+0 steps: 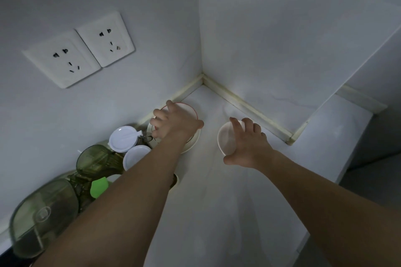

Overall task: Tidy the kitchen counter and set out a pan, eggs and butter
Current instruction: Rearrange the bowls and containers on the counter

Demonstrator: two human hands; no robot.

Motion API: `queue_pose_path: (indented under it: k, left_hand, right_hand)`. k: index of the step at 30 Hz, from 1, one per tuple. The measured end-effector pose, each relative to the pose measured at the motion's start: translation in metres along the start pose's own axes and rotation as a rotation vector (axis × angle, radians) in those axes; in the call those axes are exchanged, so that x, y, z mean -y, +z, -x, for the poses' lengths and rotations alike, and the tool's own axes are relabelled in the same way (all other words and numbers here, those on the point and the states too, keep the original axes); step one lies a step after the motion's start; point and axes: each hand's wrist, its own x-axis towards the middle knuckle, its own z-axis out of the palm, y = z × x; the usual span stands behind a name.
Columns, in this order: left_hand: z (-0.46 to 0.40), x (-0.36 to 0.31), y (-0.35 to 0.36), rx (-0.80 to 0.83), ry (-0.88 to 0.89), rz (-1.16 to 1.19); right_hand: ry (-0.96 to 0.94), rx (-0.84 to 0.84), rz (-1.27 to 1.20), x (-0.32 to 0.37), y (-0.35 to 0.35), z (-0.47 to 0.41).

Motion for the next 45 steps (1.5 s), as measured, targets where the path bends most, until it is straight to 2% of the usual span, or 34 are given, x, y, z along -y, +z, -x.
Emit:
queue_pose_path:
  k: [13,30,35,40,45]
  left_hand:
    - [-0.016,0.019,0.021,0.019,-0.004,-0.008]
    - [-0.016,0.034,0.031,0.102,0.135,-0.137]
    - [-0.017,0.033,0.003,0.192,0.148,-0.262]
    - [-0.015,0.037,-0.059,0.192,0.253,-0.405]
    - [-0.012,0.059,-0.109,0.191,0.298,-0.493]
  right_hand:
    - [-0.013,0.01,-0.025,0.0,0.002,-0.013]
    - [-0.058,-0.022,-0.03,0.019,0.003,-0.024]
    - [-0.11,-0.053,-0.037,0.037,-0.015,-0.033]
    - [-0.188,-0.091,-0.021,0.068,-0.034,-0.05]
    - [-0.26,-0.021,0.006,0.106,-0.026,-0.063]
